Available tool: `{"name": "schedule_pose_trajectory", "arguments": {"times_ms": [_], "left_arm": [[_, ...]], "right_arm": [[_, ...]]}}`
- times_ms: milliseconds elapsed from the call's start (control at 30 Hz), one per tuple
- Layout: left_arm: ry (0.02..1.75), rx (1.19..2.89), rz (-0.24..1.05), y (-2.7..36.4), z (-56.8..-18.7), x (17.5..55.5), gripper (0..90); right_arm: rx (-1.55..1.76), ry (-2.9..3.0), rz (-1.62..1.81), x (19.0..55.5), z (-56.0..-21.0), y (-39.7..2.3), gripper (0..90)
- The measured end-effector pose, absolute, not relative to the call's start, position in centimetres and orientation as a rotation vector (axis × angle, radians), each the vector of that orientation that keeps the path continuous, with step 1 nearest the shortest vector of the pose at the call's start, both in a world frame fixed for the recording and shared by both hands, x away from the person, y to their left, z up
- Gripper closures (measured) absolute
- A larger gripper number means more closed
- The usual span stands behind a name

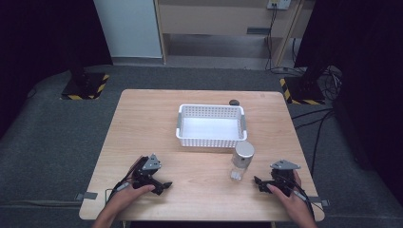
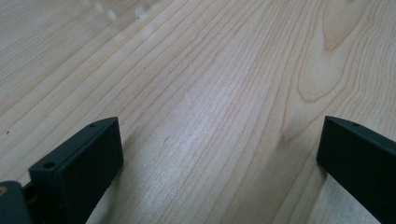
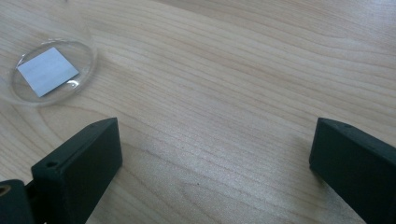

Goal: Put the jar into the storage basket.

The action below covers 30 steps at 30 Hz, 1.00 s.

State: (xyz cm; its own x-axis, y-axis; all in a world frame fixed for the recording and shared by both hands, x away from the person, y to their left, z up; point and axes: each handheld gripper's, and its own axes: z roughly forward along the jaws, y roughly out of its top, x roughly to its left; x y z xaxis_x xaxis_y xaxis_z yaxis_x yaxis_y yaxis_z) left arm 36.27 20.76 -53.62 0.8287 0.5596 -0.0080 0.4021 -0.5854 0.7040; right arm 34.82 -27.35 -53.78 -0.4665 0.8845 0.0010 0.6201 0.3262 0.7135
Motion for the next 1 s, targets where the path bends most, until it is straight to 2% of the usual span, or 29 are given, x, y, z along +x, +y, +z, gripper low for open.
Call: {"name": "schedule_pose_trajectory", "arguments": {"times_ms": [1000], "left_arm": [[0.7, 2.273, 0.281, 20.74, -53.61, 36.25, 0.0]], "right_arm": [[1.343, 2.207, 0.961, 33.93, -53.55, -27.24, 4.1]]}}
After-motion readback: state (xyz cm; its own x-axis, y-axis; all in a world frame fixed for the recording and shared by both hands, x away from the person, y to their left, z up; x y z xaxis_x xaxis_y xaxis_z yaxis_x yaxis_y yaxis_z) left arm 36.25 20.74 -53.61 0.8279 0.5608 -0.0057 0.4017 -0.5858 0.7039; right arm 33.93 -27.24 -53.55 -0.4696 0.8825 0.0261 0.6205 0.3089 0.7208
